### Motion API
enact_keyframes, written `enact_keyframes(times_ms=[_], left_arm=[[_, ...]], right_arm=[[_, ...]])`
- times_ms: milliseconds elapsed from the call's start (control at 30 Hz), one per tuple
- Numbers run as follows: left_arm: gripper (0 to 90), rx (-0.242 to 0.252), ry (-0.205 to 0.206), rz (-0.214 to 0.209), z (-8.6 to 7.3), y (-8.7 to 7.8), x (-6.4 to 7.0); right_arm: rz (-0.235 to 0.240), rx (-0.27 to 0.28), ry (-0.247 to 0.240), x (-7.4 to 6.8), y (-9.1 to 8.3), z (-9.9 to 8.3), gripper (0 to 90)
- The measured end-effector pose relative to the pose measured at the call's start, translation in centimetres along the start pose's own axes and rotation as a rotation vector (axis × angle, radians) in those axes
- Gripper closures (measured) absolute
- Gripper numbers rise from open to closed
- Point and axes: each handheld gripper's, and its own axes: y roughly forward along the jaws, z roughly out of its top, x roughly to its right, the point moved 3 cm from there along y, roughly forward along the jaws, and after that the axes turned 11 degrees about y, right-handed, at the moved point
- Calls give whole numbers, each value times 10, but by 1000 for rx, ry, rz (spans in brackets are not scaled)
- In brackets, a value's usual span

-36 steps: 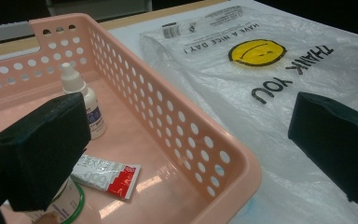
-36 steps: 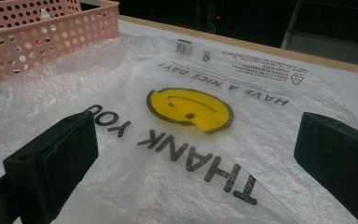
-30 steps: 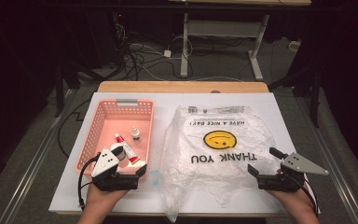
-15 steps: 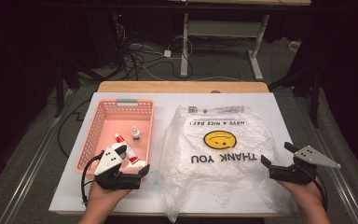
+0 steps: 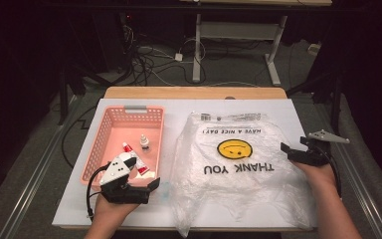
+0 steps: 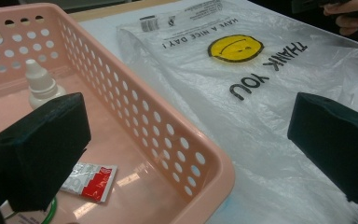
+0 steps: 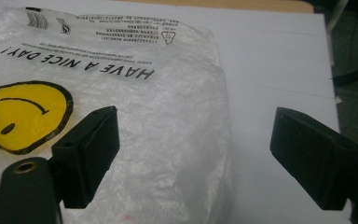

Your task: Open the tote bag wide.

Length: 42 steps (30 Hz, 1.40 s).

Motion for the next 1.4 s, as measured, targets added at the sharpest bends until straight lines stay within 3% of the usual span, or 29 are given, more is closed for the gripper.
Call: enact_keyframes(times_ms=[167, 267, 400, 833, 1033, 1233, 1300, 1400], left_arm=[[0, 2, 2, 24, 0, -2, -1], [0, -3, -4, 32, -1, -1, -3], [0, -17, -4, 37, -1, 0, -2], [0, -12, 1, 48, -3, 0, -1], [0, -10, 6, 51, -2, 0, 0], [0, -9, 15, 46, -2, -1, 1], [0, -11, 18, 42, -2, 0, 2], [0, -11, 22, 35, -2, 0, 3]], right_arm=[[32, -49, 31, 10, 20, 11, 252], [38, -55, 37, 14, 26, 14, 291], [30, -101, 40, 21, 44, 21, 321], [49, -182, 17, 24, 72, 22, 379], [63, -195, -36, 17, 74, 20, 458], [85, -214, -103, 7, 73, 17, 648], [89, -216, -105, 7, 73, 17, 671], [116, -227, -96, 6, 71, 16, 796]])
